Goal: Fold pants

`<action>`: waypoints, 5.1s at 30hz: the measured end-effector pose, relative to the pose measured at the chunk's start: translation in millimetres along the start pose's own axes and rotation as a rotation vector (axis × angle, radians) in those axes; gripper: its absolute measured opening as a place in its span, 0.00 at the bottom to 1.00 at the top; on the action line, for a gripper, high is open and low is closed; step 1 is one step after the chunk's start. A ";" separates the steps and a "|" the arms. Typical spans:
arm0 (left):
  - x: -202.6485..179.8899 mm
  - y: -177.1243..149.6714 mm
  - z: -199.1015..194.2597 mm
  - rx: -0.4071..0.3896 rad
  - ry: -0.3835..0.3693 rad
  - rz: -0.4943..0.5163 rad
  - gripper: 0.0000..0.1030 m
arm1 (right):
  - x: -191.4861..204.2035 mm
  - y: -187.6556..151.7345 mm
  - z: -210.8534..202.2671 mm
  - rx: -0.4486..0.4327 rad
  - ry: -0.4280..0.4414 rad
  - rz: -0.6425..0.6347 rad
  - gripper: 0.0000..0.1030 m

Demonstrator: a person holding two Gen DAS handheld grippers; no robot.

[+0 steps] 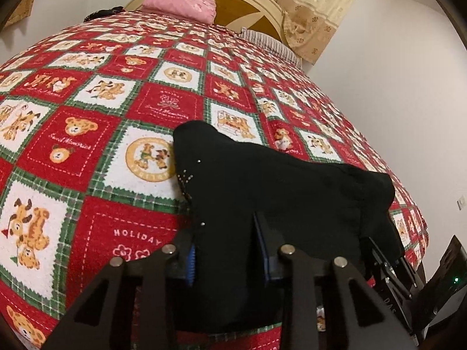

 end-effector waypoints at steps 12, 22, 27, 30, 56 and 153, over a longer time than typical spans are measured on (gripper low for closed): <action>-11.6 10.3 -21.7 -0.084 0.028 0.110 0.20 | 21.1 25.7 -21.0 -0.048 0.014 -0.087 0.30; -1.8 32.1 -42.2 -0.162 0.098 0.148 0.16 | 58.0 53.8 -24.7 -0.119 0.067 -0.127 0.29; 12.1 32.4 -36.1 -0.137 0.113 0.131 0.16 | 66.7 59.7 -23.0 -0.129 0.070 -0.136 0.29; 13.1 30.0 -33.3 -0.131 0.102 0.121 0.16 | 68.4 57.6 -22.7 -0.123 0.051 -0.156 0.29; 85.3 69.4 -69.0 -0.251 0.231 0.009 0.15 | 160.9 102.6 -8.1 -0.216 0.237 -0.247 0.29; 117.7 24.0 -161.2 -0.302 0.697 0.147 1.00 | 205.1 47.6 -67.0 -0.067 0.334 0.003 0.65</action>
Point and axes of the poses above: each gripper's, at about its wrist camera, not at the fingertips, and z roughly the way its jaws point, x to its left, y to its top, the point moved 4 cm from there along z, roughly the way its jaws point, and after that the axes turned 5 degrees about -x, right-handed, at the moved point
